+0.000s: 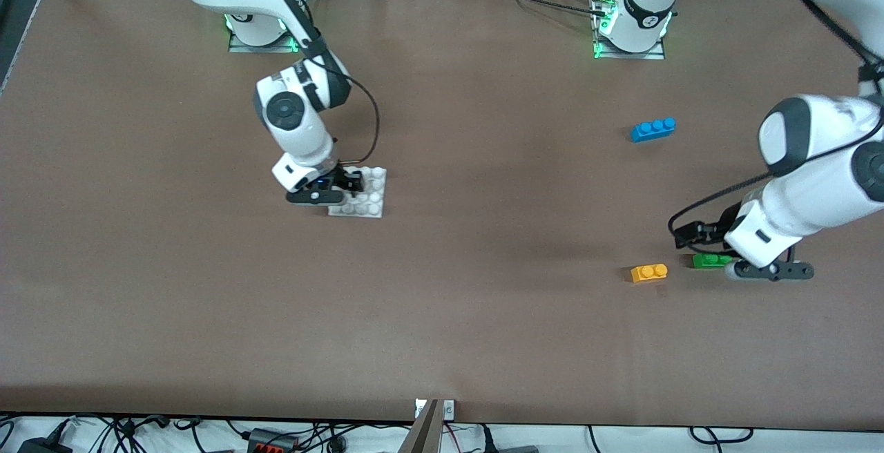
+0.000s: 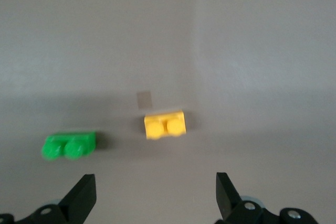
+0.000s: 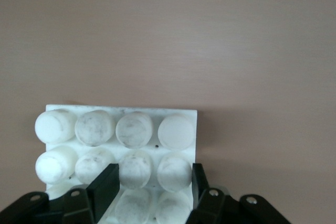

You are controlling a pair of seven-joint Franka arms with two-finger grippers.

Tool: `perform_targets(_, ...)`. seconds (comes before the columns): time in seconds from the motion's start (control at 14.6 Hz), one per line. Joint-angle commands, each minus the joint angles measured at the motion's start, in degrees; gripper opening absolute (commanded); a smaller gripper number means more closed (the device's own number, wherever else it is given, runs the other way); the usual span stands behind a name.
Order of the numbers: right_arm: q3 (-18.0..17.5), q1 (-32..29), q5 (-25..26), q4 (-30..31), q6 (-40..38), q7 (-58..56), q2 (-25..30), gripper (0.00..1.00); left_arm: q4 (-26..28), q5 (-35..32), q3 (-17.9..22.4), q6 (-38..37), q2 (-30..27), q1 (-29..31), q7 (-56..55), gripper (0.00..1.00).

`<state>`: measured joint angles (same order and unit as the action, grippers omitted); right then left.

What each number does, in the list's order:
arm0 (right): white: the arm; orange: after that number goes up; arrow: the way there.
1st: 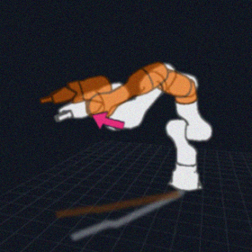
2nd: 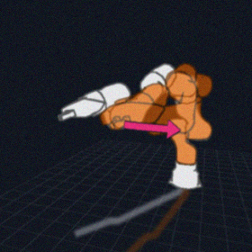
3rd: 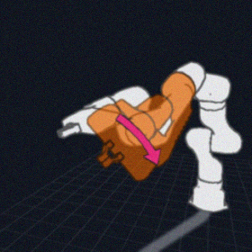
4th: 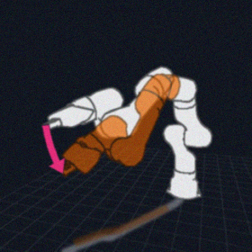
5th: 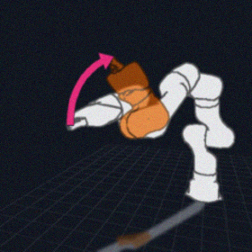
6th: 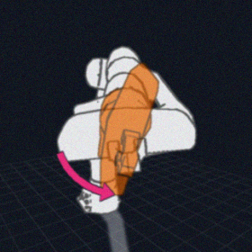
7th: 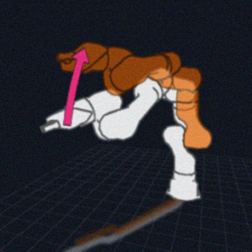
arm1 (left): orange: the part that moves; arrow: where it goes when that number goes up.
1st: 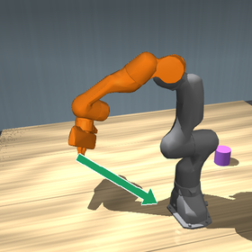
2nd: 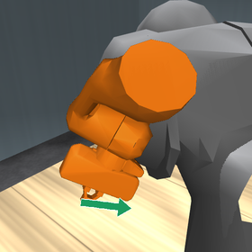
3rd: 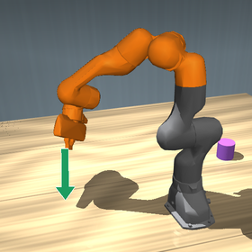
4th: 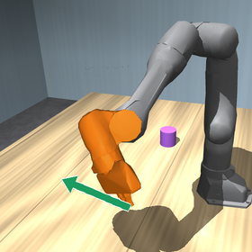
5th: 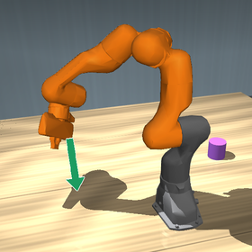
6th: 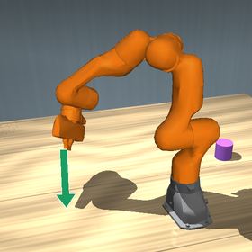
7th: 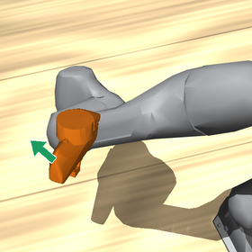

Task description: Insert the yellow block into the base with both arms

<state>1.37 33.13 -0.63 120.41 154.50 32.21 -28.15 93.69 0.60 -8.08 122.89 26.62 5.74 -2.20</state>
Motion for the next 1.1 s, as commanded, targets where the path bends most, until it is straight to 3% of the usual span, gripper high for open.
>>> perform_targets(0.0, -1.10, 3.95, -0.51, -13.06, -5.22, 6.09, -12.88, 0.41, -1.23, 0.63, -0.09, 5.06, 4.40, 0.23, 1.32, 1.00)
perform_targets(0.14, -1.19, 5.36, -0.51, -17.21, -8.85, 9.61, -14.03, 0.41, -1.84, 0.63, -0.09, 5.34, 6.24, -0.20, 0.71, 1.00)
perform_targets(1.03, -6.46, 7.56, -5.43, -25.31, -7.90, 11.56, -17.38, 0.41, -1.93, -4.03, 0.87, 10.17, 12.66, -1.96, 0.26, 1.00)
